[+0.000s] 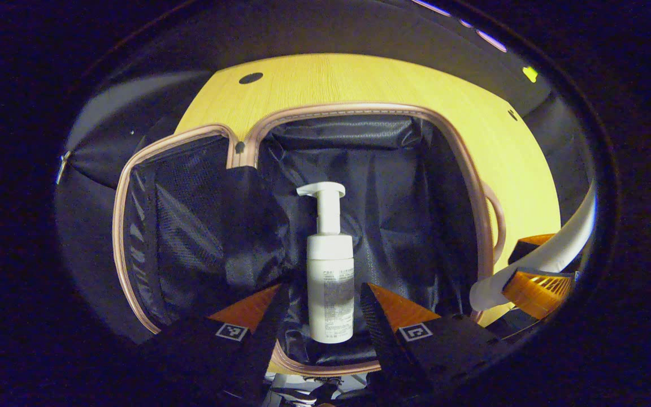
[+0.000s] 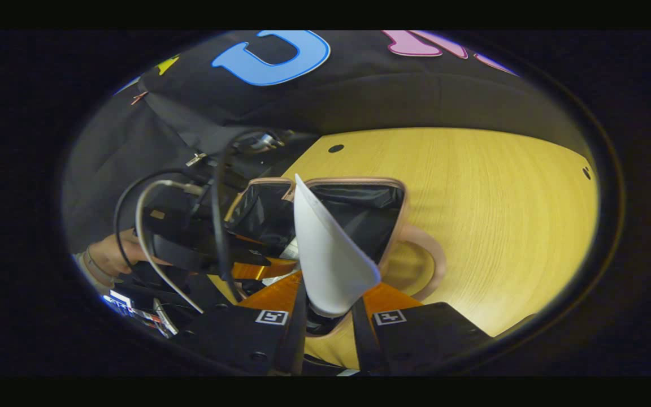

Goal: First open the suitcase, pack the skin care products into it, and then close the suitcase.

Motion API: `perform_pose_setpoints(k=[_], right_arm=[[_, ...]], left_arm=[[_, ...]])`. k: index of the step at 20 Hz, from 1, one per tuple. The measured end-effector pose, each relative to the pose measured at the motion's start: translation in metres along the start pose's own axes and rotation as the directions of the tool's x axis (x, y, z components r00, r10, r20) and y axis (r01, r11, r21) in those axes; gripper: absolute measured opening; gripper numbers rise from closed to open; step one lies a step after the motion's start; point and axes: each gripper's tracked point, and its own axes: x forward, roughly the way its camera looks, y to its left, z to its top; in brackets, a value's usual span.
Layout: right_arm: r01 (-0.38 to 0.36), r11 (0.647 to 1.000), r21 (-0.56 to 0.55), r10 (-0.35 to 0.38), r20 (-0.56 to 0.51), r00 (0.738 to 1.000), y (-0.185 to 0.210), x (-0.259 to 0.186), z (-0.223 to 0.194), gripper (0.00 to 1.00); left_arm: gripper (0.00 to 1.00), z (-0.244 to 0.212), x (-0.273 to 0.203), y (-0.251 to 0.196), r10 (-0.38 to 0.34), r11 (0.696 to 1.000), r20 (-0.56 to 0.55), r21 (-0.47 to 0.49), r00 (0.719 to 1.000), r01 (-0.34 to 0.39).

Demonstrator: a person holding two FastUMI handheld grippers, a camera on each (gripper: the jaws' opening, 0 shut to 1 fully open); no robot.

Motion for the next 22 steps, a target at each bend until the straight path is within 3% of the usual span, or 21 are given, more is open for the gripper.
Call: perform_pose_setpoints(k=[3, 5, 9, 12, 15, 16, 17, 20, 22], right_arm=[[-0.036, 0.999, 0.036, 0.038, -0.065, 0.997, 0.014, 0.02, -0.008, 0.4], [-0.037, 0.996, 0.075, 0.047, -0.127, 0.991, 0.014, 0.034, -0.019, 0.4], [0.025, 0.981, 0.195, 0.034, -0.293, 0.955, 0.01, 0.075, -0.048, 0.4], [0.098, 0.965, 0.243, 0.009, -0.405, 0.914, 0.009, 0.086, -0.065, 0.4], [0.176, 0.951, 0.255, -0.051, -0.431, 0.901, 0.002, 0.087, -0.063, 0.4], [0.206, 0.942, 0.264, -0.072, -0.442, 0.894, -0.002, 0.086, -0.064, 0.34], [0.224, 0.936, 0.27, -0.082, -0.453, 0.888, -0.003, 0.085, -0.064, 0.4], [0.25, 0.931, 0.265, -0.107, -0.457, 0.883, -0.002, 0.078, -0.063, 0.43], [0.265, 0.935, 0.235, -0.151, -0.412, 0.899, -0.003, 0.074, -0.053, 0.44]], left_arm=[[0.84, 0.005, -0.03, 0.005, -0.062, 0.997, 0.114, -0.033, 0.991, 0.067], [0.85, 0.001, -0.053, 0.022, -0.056, 0.995, 0.156, -0.072, 0.986, 0.068], [0.89, -0.017, -0.087, 0.079, -0.002, 0.983, 0.22, -0.18, 0.976, 0.042], [0.9, -0.046, -0.098, 0.137, 0.096, 0.962, 0.2, -0.271, 0.975, -0.039], [0.9, -0.069, -0.109, 0.175, 0.133, 0.931, 0.201, -0.363, 0.971, -0.052], [0.9, -0.075, -0.108, 0.186, 0.146, 0.92, 0.198, -0.388, 0.969, -0.059], [0.9, -0.079, -0.109, 0.196, 0.161, 0.909, 0.193, -0.411, 0.968, -0.07], [0.9, -0.084, -0.11, 0.23, 0.199, 0.885, 0.192, -0.456, 0.961, -0.093], [0.9, -0.083, -0.106, 0.255, 0.238, 0.865, 0.172, -0.486, 0.956, -0.128]])
